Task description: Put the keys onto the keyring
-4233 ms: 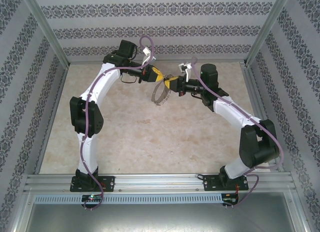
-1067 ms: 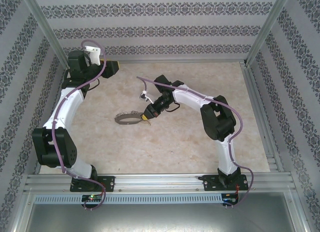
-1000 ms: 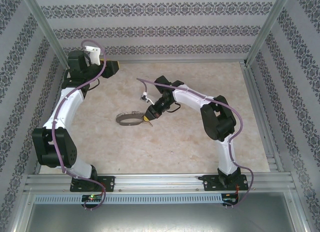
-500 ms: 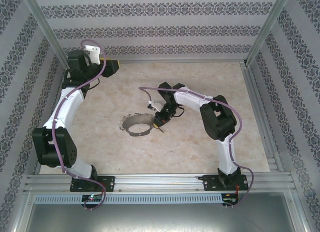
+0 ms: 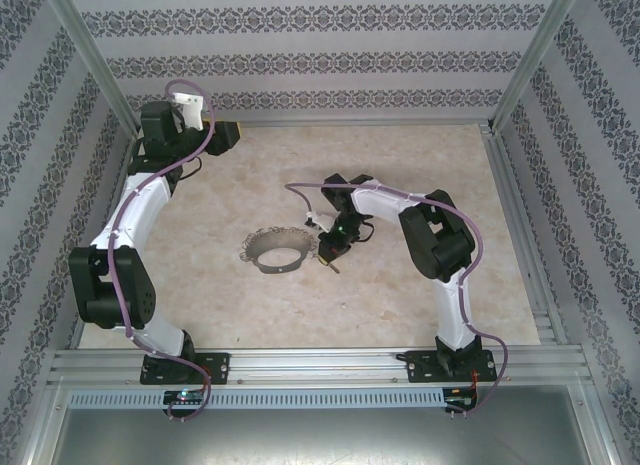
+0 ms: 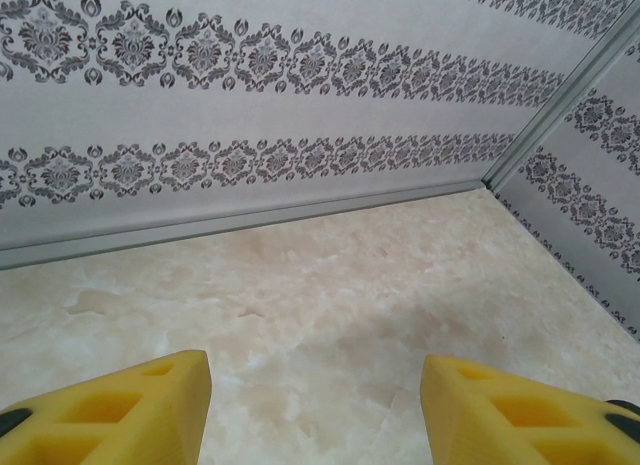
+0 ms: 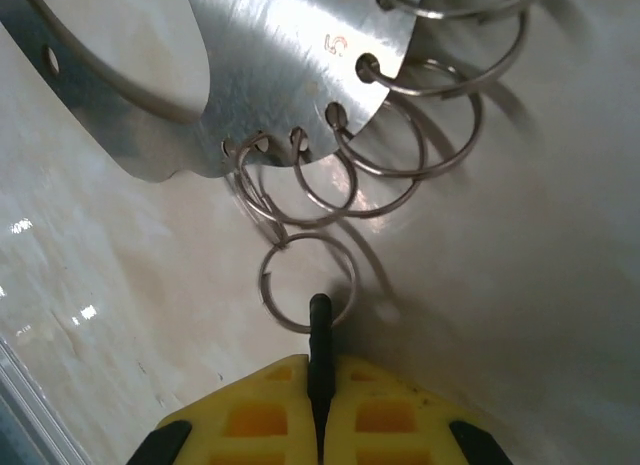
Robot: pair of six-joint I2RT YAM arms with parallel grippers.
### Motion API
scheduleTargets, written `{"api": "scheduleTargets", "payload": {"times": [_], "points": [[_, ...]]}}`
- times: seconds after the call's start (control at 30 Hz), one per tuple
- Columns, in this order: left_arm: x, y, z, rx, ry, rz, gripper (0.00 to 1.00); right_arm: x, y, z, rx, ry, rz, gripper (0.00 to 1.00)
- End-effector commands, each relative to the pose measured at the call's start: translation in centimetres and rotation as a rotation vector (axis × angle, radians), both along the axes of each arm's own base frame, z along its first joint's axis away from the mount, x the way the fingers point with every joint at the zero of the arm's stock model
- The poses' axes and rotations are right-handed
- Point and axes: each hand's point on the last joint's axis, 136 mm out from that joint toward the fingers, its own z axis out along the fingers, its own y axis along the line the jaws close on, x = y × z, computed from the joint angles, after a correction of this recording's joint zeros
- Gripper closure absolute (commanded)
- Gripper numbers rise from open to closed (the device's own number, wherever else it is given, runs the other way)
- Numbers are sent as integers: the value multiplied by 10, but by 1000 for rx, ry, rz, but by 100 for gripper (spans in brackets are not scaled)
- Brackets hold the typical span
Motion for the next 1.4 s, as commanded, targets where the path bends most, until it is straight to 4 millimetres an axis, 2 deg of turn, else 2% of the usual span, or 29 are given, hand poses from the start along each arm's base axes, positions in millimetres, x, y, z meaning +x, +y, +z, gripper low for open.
{"api": "scheduleTargets", "payload": {"times": [0.0,0.07,0.13,0.17,0.2,0.27,0.33,0.37,0.47,0.53,0.67,0.83,0.93,1.03,1.1,1.23,1.37], "points": [[5,2,11,-20,-43,-11,42,0,-16,-1,-54,-15,-39,90],[5,2,13,-19,-46,-11,41,3,-20,4,-51,-35,-58,69],[5,2,15,-17,-50,-12,40,6,-23,16,-32,-62,-75,56],[5,2,16,-14,-51,-12,39,8,-24,25,-16,-77,-83,50],[4,2,17,-13,-52,-12,39,10,-25,34,-1,-96,-91,38],[3,2,20,-10,-56,-11,37,14,-29,52,24,-132,-105,26],[0,1,21,-8,-59,-15,33,19,-34,69,44,-170,-123,5],[-1,1,23,-7,-61,-16,32,23,-38,78,50,-191,-140,2],[-6,-1,25,6,-67,-24,28,36,-52,101,69,-263,-197,2],[-11,-4,24,25,-73,-28,0,48,-61,116,88,-319,-252,2],[-19,-5,14,97,-95,16,0,83,-87,143,86,-505,-396,2],[-37,7,1,218,-204,113,0,127,-139,172,119,-718,-649,2],[-46,25,-18,291,-184,202,0,147,-176,181,133,-824,-816,2],[-54,40,-47,347,-151,276,0,158,-208,182,141,-981,-929,2],[-63,48,-69,371,-163,317,0,158,-221,175,95,-1063,-943,2],[-83,67,-122,407,-83,413,0,151,-242,154,-10,-1074,-958,2],[-101,80,-165,402,-19,492,0,136,-264,132,-107,-1128,-985,2]]}}
